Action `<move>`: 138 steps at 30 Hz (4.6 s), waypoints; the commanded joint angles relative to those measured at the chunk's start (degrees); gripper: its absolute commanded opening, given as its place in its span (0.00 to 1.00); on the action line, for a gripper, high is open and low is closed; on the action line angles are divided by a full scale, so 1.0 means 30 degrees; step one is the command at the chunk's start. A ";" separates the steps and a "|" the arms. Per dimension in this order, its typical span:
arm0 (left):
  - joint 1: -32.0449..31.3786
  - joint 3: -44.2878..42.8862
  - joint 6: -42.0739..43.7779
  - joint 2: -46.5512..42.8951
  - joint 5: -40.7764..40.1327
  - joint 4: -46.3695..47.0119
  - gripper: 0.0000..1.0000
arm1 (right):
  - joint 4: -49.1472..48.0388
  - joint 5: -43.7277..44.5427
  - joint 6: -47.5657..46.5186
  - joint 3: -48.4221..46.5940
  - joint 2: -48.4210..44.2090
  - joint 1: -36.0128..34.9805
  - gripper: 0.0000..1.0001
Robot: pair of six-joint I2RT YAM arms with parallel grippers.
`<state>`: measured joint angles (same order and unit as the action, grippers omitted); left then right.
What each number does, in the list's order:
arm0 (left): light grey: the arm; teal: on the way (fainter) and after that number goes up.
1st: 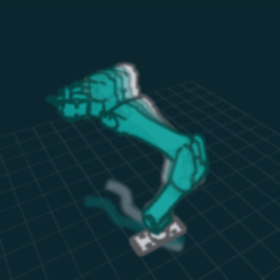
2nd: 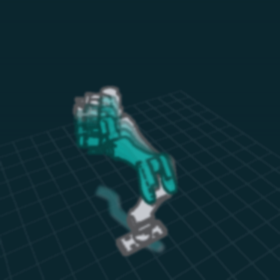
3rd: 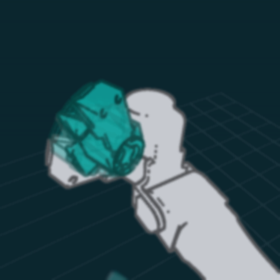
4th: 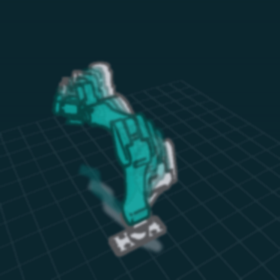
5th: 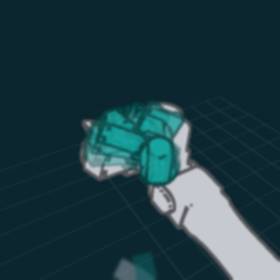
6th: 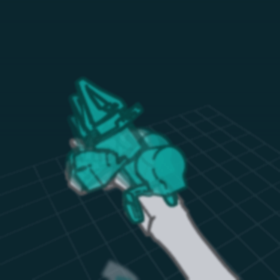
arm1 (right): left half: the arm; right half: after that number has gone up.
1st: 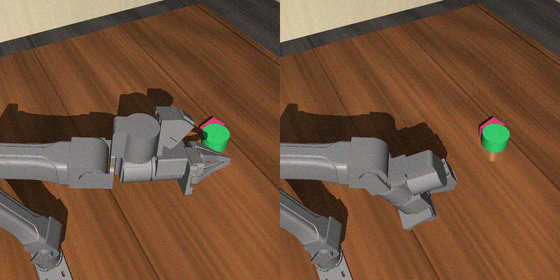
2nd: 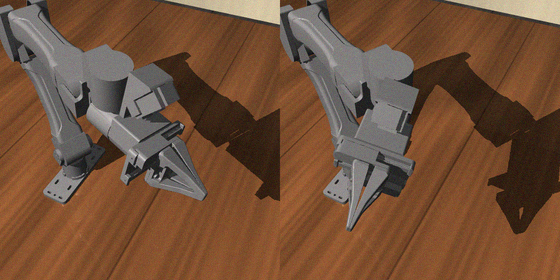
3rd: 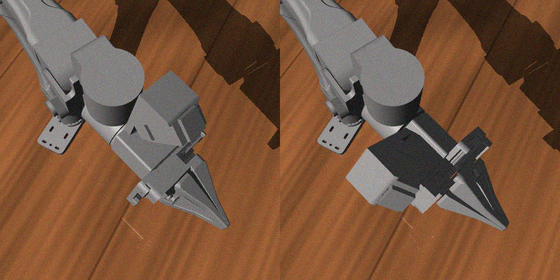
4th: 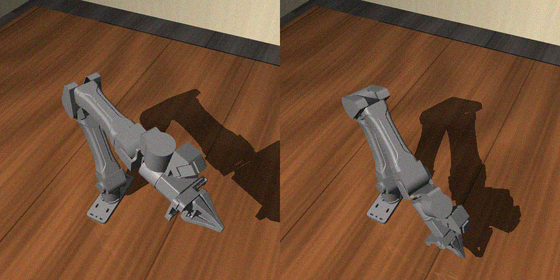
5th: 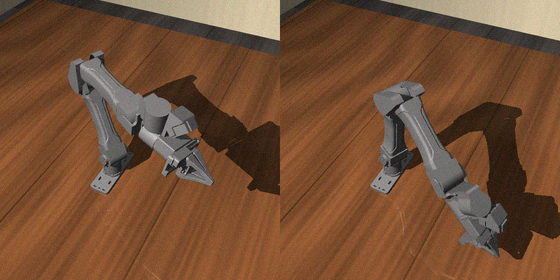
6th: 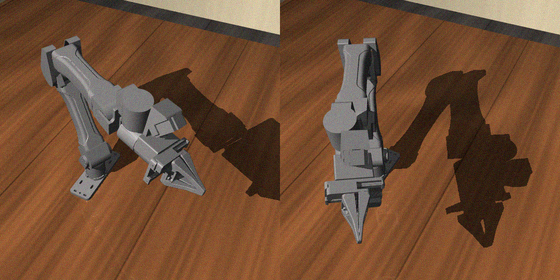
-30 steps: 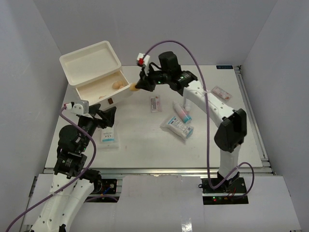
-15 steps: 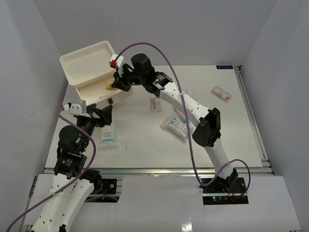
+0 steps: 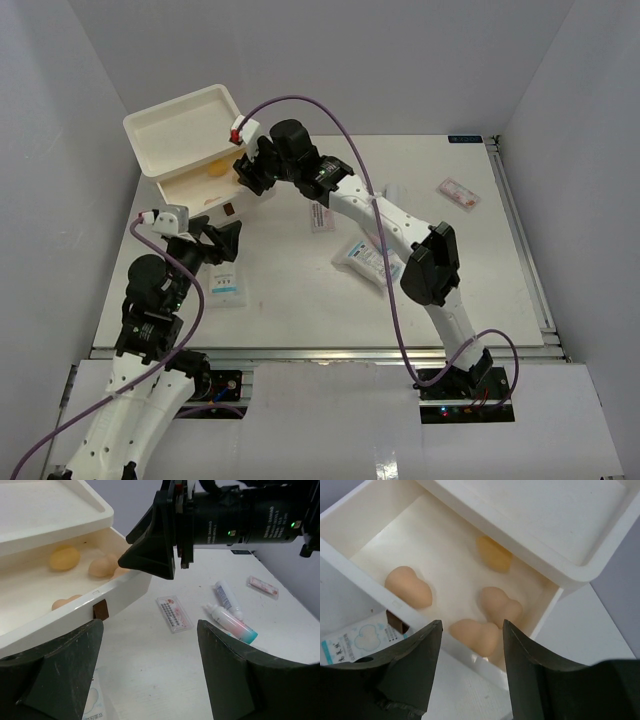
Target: Organize the makeup
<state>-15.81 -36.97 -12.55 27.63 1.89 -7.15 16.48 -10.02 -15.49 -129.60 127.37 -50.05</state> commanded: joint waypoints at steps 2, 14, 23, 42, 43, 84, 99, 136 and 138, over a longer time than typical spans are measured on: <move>0.0144 0.0076 0.0288 0.1254 0.3542 0.0428 0.85 | -0.0545 -0.0170 0.0126 0.2231 -0.4661 0.0207 0.58; 0.0103 -0.2488 -0.0560 0.8382 1.1196 -0.0023 0.58 | 0.1080 -1.6344 -0.4550 1.8801 -1.7054 0.7000 0.40; -0.0983 -0.7601 0.0997 1.3082 0.6394 -0.6278 0.54 | -0.5118 -1.8507 -0.3944 2.9172 -2.4557 1.2740 0.29; -0.1965 -1.2097 0.9580 1.7984 -0.4991 -1.1021 0.67 | -0.4734 -1.7814 -0.4478 3.0045 -2.4440 1.4043 0.30; -0.1965 -1.2295 0.9976 1.8379 -0.5340 -1.0960 0.73 | -0.4733 -1.7830 -0.4494 3.0045 -2.4440 1.4028 0.30; 0.1814 -1.3253 1.1420 2.1582 -0.6957 -0.1345 0.98 | -0.4234 -1.8103 -0.4534 2.9869 -2.4059 1.4252 0.31; 0.1843 -1.1443 1.0238 2.0406 -0.5471 0.0577 0.98 | -0.4205 -1.8250 -0.4446 2.9917 -2.4089 1.4681 0.31; 0.1873 -0.7197 -0.1665 2.2759 -1.2776 0.7450 0.75 | -0.4205 -1.8250 -0.4384 2.9986 -2.3682 1.5303 0.32; 0.1873 -0.7518 -0.1428 2.3109 -1.2924 0.7478 0.74 | -0.4205 -1.8250 -0.4387 2.9986 -2.3651 1.5334 0.32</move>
<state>-10.57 -55.51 -18.49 96.63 -34.16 11.59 4.19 -63.59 -28.73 -38.65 56.01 -4.50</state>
